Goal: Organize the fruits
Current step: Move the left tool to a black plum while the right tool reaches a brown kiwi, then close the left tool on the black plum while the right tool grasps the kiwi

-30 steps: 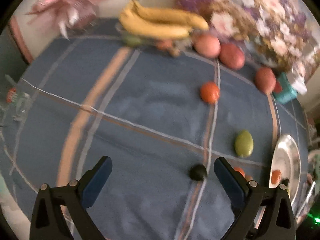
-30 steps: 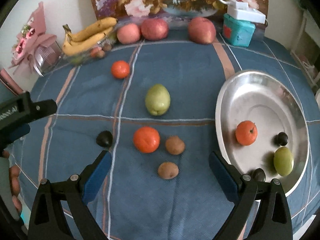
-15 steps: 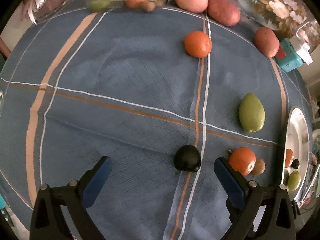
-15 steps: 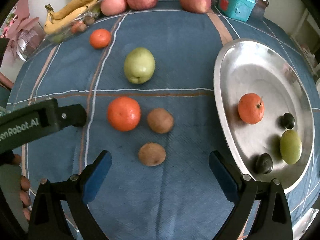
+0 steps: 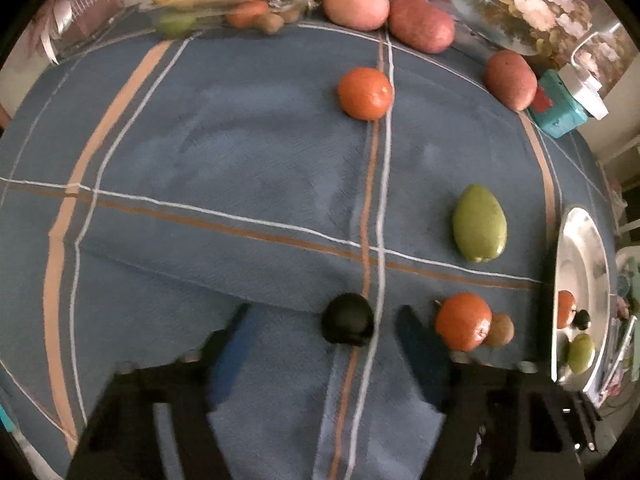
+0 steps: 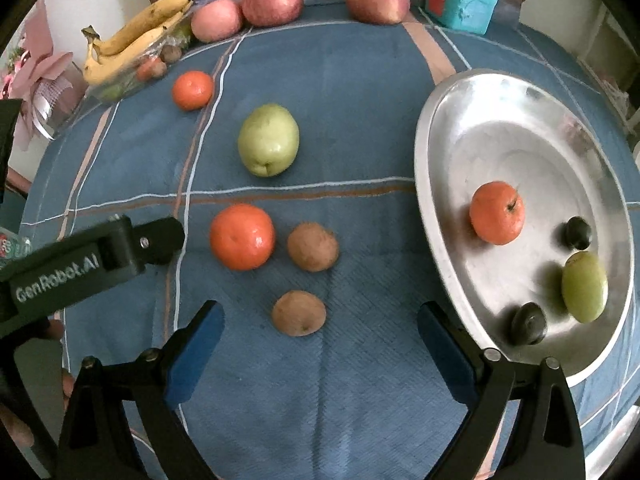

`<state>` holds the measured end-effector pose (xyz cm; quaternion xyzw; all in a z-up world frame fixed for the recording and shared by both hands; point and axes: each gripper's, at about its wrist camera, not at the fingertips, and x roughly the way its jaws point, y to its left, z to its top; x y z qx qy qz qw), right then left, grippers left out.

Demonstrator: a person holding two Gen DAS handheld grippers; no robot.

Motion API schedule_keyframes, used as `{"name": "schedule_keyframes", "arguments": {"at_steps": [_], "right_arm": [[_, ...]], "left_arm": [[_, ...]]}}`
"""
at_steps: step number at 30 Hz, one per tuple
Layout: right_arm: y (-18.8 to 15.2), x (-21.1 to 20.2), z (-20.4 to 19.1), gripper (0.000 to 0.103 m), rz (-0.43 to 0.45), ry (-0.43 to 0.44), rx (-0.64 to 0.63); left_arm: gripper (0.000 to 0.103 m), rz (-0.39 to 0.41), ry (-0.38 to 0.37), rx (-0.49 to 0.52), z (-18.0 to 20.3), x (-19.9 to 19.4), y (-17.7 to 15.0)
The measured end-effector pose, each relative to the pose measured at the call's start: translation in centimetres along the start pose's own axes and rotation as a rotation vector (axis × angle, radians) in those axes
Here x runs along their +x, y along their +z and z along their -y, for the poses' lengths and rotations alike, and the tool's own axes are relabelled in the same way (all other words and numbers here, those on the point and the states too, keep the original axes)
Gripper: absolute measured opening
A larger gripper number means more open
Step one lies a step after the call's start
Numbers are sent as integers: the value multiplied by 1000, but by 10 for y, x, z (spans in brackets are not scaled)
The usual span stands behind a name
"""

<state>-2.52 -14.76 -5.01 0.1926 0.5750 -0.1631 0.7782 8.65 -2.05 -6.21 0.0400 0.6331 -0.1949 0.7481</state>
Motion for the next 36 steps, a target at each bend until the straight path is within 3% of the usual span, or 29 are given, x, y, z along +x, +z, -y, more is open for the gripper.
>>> {"name": "schedule_keyframes", "arguments": {"at_steps": [1, 6, 10, 21, 28, 36], "right_arm": [[0, -2, -2, 72, 4, -2, -5], [1, 3, -8, 49, -26, 54, -4], [-4, 3, -13, 28, -29, 67, -15], [3, -42, -18, 28, 106, 148, 3], [9, -56, -3, 28, 144, 122, 43], [11, -64, 51, 28, 192, 34, 175]], "left_arm": [[62, -4, -6, 0, 2, 0, 0], [30, -5, -44, -6, 8, -3, -1], [28, 8, -59, -15, 9, -10, -1], [28, 155, -116, -34, -3, -68, 4], [28, 183, -129, -38, -3, -78, 6], [28, 177, -140, -29, 5, -77, 3]]}}
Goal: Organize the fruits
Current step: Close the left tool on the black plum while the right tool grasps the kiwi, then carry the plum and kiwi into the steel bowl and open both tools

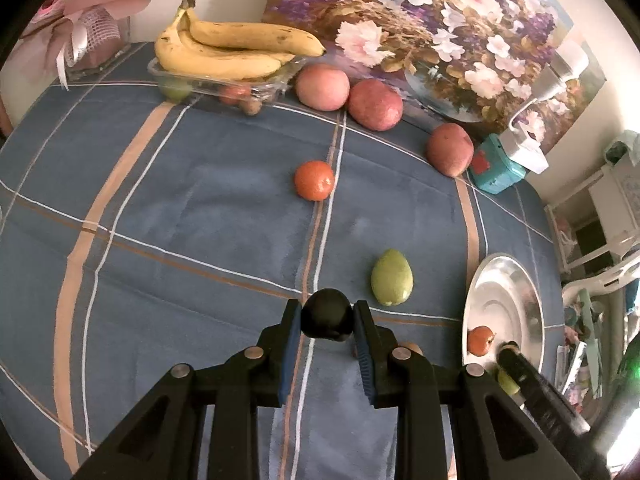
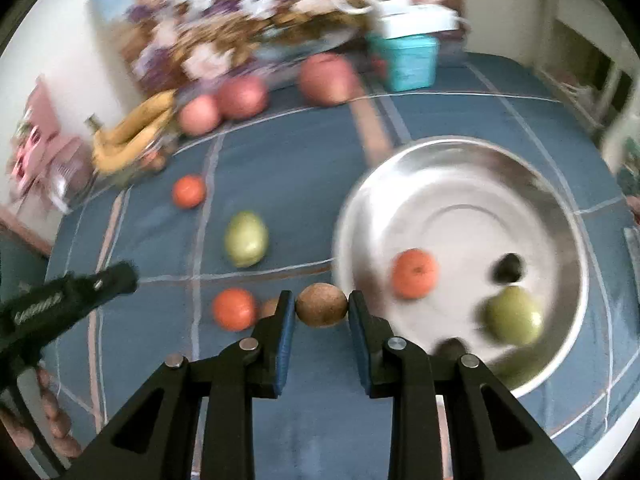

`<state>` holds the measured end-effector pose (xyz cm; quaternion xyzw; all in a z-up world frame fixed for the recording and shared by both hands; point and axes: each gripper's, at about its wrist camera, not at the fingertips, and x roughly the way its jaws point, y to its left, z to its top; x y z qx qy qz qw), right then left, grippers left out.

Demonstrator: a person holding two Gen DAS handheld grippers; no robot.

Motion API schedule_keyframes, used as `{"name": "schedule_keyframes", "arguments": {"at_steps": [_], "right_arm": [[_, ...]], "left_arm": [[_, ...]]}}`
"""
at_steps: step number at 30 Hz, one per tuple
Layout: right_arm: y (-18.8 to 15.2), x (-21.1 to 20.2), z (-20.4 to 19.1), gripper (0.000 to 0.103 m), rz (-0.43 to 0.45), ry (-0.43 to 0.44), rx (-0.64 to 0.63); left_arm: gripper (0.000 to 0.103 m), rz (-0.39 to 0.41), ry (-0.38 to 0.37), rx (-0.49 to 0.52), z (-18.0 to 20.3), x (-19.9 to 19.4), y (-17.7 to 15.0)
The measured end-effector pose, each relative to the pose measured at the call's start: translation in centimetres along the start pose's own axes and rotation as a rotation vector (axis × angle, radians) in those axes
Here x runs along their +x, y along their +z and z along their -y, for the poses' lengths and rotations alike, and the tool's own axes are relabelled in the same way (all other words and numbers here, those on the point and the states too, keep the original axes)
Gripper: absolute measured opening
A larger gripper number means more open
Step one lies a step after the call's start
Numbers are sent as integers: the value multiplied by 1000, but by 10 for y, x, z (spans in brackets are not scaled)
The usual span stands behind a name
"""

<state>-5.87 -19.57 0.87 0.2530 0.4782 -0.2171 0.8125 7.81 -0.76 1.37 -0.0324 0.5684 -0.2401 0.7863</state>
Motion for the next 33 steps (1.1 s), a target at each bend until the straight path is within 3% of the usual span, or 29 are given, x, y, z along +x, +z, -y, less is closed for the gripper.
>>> {"name": "schedule_keyframes", "arguments": {"at_steps": [10, 15, 20, 33], "right_arm": [[12, -17, 84, 28, 72, -137, 212], [12, -24, 109, 28, 102, -181, 277], [11, -28, 125, 28, 115, -188, 314], [3, -12, 135, 29, 67, -220, 329]], "left_arm": [[28, -19, -33, 120, 48, 5, -16], [28, -24, -116, 242, 97, 8, -35], [28, -13, -163, 378, 142, 15, -55], [28, -11, -128, 602, 188, 41, -98]]}}
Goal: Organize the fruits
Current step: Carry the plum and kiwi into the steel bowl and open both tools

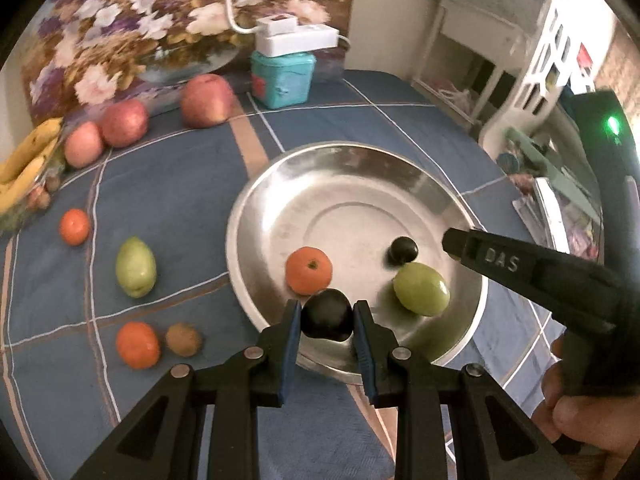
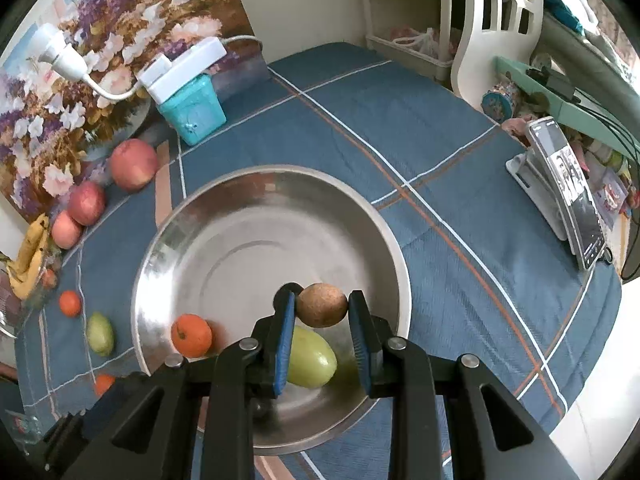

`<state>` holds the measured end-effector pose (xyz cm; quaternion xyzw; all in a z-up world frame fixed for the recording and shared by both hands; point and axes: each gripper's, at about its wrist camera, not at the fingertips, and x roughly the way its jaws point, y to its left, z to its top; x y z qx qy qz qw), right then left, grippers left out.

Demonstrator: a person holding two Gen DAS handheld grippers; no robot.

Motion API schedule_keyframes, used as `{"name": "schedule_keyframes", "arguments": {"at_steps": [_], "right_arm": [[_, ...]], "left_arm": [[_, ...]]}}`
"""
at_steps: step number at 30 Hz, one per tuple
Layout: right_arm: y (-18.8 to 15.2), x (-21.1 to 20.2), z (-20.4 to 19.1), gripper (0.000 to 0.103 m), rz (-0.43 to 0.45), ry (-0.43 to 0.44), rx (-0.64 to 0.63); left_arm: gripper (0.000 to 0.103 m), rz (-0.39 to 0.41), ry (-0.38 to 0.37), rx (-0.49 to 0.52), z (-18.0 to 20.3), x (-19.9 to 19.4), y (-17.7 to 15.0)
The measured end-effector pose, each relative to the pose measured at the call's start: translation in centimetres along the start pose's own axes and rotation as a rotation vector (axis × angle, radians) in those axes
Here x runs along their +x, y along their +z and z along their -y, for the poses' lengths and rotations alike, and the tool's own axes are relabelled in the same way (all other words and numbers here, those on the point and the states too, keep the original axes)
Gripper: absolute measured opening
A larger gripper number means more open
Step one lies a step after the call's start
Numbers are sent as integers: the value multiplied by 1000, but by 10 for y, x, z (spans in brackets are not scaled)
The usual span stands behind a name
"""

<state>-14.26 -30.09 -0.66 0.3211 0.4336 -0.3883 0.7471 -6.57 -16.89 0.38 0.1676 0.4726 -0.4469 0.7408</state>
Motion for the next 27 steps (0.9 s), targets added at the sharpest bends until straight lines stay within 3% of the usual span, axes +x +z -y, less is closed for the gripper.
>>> {"name": "schedule_keyframes", "arguments": {"at_steps": [17, 19, 20, 21, 22, 27], "right_arm": [[-5, 4, 2, 29, -13, -26, -1], [-5, 4, 2, 29, -13, -28, 2], [-5, 4, 2, 29, -13, -29, 3], [-5, 4, 2, 29, -13, -29, 5], [-4, 5, 3, 29, -14, -27, 6], [-4, 5, 4, 36, -12, -27, 8]], "left_arm": [[29, 34, 18, 28, 4, 3, -1], [37, 32, 23, 20, 2, 4, 0], [43, 31, 22, 15, 2, 5, 0], [57, 34, 23, 12, 1, 4, 0], [61, 41, 23, 12, 1, 3, 0], [61, 46, 24, 17, 1, 2, 1]]}}
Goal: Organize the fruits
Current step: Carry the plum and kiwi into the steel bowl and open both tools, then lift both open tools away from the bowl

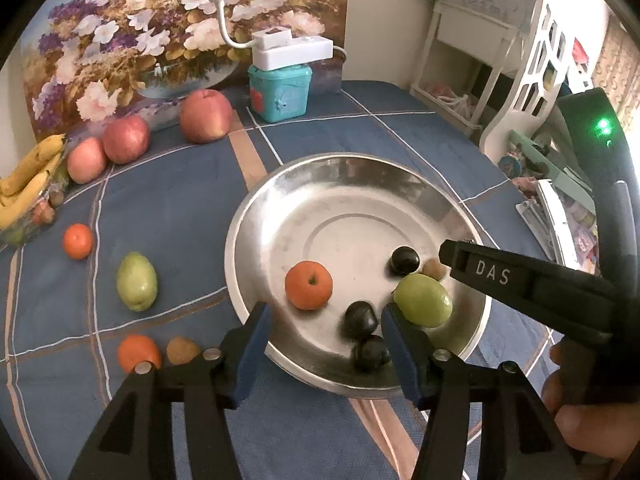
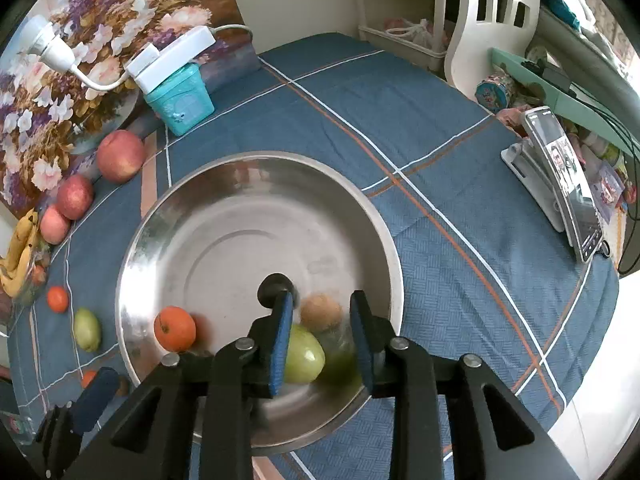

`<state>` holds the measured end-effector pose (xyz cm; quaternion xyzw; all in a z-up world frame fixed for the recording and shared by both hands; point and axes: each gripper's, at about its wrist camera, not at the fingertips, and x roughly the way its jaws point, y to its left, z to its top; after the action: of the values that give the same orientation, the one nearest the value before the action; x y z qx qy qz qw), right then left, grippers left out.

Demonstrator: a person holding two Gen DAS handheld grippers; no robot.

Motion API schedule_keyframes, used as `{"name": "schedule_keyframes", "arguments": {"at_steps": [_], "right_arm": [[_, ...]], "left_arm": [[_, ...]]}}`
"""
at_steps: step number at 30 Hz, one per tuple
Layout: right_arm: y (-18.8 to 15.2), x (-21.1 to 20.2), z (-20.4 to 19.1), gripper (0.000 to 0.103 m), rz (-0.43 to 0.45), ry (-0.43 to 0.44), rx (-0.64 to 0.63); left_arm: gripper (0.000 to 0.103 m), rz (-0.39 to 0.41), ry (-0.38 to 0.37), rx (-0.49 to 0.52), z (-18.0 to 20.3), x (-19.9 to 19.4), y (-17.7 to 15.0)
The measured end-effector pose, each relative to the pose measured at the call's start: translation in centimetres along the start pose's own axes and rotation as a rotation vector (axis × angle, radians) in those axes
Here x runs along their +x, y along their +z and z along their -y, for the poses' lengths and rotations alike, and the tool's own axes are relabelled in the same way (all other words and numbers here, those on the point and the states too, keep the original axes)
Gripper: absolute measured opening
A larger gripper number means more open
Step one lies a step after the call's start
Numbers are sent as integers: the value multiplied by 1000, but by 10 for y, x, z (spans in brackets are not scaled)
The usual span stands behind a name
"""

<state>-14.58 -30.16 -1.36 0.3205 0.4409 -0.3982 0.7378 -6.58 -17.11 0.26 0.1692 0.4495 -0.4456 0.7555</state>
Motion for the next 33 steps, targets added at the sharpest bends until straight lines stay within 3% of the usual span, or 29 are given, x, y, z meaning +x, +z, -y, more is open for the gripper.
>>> {"name": "schedule_keyframes", "arguments": {"at_steps": [5, 7, 12, 17, 19, 26, 33], "right_arm": [[1, -1, 1, 47, 6, -4, 8], [0, -1, 1, 58, 7, -9, 7], [1, -1, 0, 74, 17, -25, -2], [1, 2, 1, 76, 15, -53, -10], [1, 3, 2, 96, 15, -62, -12], [-1, -1, -3, 97, 39, -53, -35], [-6, -5, -29, 97, 74, -27, -140]], "left_arm": [[66, -16, 10, -11, -4, 3, -1], [75, -19, 16, -19, -6, 4, -1], [91, -29, 85, -68, -18, 8, -2], [103, -32, 138, -163, -41, 9, -2], [103, -31, 162, -204, -51, 8, -3], [103, -32, 281, -350, -87, 1, -9], [103, 1, 388, -517, -130, -20, -15]]}}
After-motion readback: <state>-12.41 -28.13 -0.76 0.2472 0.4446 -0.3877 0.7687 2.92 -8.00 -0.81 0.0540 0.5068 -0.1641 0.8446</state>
